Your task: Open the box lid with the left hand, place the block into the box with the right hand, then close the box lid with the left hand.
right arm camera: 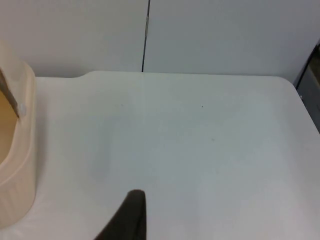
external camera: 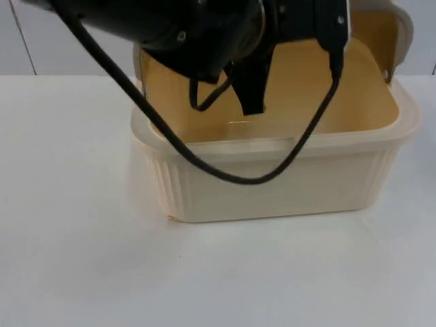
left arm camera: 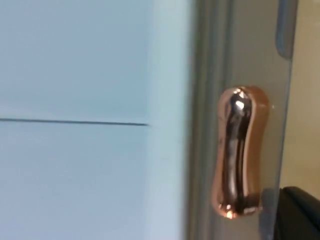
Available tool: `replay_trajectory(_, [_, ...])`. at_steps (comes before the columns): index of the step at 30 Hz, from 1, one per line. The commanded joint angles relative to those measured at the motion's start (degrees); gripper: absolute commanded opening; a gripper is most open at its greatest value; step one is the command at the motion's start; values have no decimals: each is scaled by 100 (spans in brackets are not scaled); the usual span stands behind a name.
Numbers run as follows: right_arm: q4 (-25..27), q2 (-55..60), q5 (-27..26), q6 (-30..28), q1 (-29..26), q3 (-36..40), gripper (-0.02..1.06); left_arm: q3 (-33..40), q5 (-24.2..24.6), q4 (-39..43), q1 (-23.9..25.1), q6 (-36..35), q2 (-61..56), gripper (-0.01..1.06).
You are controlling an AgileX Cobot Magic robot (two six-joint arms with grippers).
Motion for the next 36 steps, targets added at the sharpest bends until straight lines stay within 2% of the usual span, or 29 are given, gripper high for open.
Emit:
replay_trajectory(1, [-6,10,-23,36,23,-41,104,-108,-18,-16,74,-11,-49,0])
replay_trajectory(5, [-19,10,-23,36,23,-41,104,-182,-166,-16,244,-11,-49,0])
replay_trajectory(10, [-19,10,-23,36,23,-41,104,-182,-67,-16,242,-11,-49,0])
replay_trajectory(14, [-20,10,-12,36,23,-41,104,-182,-28,-375,48,9,-72,0])
replay_trajectory(16, [-20,10,-12,36,23,-41,104,-182,-205,-1239,-116,360,-137,0])
replay_trajectory(17, [-20,10,-12,36,23,-41,104,-182,-346,-1989,-191,856,-204,0])
replay_trajectory(18, [-30,10,-12,36,23,-41,104,-156,-545,-2796,-238,1447,-274,0])
replay_trajectory(20, [-30,10,-12,36,23,-41,104,77,-1115,-4898,-244,3197,-519,0])
replay_trajectory(21, [-30,10,-12,36,23,-41,104,77,-1115,-4898,-244,3197,-519,0])
replay_trajectory(23, [-30,10,-12,36,23,-41,104,285,-1177,-6892,-244,4709,-812,0])
replay_trajectory(25, [-30,10,-12,36,23,-41,104,482,-1011,-8028,-200,5461,-1228,0])
replay_trajectory(26, [-30,10,-12,36,23,-41,104,618,-981,-8320,-166,5528,-1491,0])
replay_trajectory(29, [-30,10,-12,36,23,-41,104,913,-1066,-8478,-54,5357,-2019,0])
replay_trajectory(32, [-28,10,-12,127,23,-41,104,1201,-1237,-8381,431,4161,-2818,0])
replay_trajectory(34, [-28,10,-12,143,23,-41,104,1254,-1237,-8347,556,3911,-2942,0])
replay_trajectory(35, [-28,10,-12,143,23,-41,104,1331,-1252,-8256,949,3195,-3313,0])
replay_trajectory(36, [-28,10,-12,143,23,-41,104,1388,-1317,-8256,1292,2858,-3502,0])
